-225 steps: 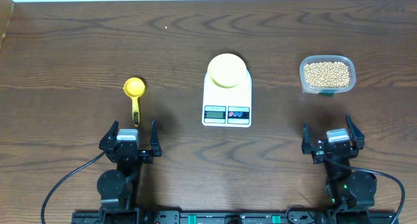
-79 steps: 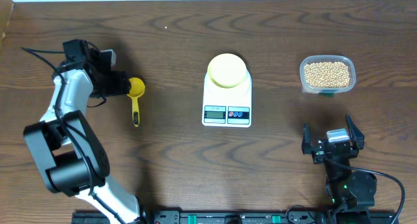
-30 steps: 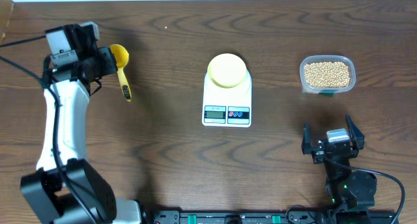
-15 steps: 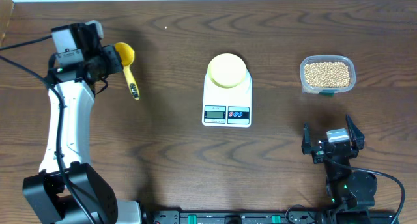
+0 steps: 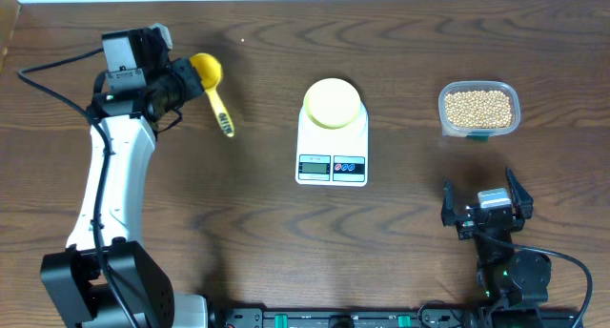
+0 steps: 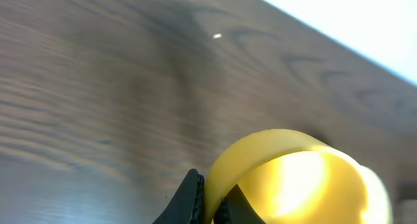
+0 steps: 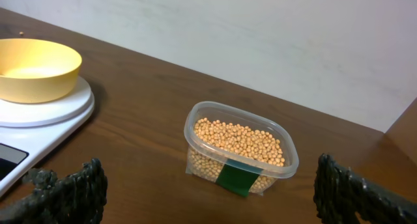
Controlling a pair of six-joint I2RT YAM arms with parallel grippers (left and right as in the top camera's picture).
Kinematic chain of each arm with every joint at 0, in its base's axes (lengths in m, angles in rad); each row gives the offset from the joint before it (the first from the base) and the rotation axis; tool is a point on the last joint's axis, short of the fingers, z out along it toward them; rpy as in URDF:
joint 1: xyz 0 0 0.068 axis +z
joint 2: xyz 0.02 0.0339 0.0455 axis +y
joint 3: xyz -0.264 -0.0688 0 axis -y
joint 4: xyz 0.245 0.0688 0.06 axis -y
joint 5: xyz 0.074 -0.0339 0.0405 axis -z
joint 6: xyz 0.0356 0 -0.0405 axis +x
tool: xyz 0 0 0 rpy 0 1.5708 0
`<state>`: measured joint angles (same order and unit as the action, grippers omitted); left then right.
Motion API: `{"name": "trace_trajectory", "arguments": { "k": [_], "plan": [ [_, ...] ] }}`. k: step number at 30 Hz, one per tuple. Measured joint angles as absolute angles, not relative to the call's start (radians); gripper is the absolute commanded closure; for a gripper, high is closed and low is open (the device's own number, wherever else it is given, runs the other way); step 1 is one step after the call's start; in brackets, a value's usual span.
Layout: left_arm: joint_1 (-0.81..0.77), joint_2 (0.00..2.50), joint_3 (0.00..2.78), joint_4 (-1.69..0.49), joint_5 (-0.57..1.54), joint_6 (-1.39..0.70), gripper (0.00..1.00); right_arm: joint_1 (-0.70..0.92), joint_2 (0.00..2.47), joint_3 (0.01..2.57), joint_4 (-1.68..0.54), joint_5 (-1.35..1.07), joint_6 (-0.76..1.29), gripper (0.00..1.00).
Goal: Scoop item into bowl and weigh 50g on scale
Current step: 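Lift the yellow scoop with the left gripper and raise it up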
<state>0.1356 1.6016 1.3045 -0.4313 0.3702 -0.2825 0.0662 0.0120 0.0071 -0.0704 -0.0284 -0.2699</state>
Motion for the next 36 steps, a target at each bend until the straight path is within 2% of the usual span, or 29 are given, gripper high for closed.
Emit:
{"name": "trace_trajectory", "arguments": {
  "k": [16,33,36],
  "plan": [
    [0.134,1.602,1.304,-0.403,0.473,-0.629,0.92,0.066,0.012,0.007,-0.071,-0.003,-0.271,0.01],
    [0.133,1.602,1.304,-0.377,0.473,-0.759,0.93,0.066,0.012,0.007,-0.065,0.037,-0.310,0.01],
    [0.126,1.602,1.304,-0.351,0.473,-0.792,0.93,0.066,0.012,0.007,-0.008,-0.024,-0.310,0.01]
  ]
}}
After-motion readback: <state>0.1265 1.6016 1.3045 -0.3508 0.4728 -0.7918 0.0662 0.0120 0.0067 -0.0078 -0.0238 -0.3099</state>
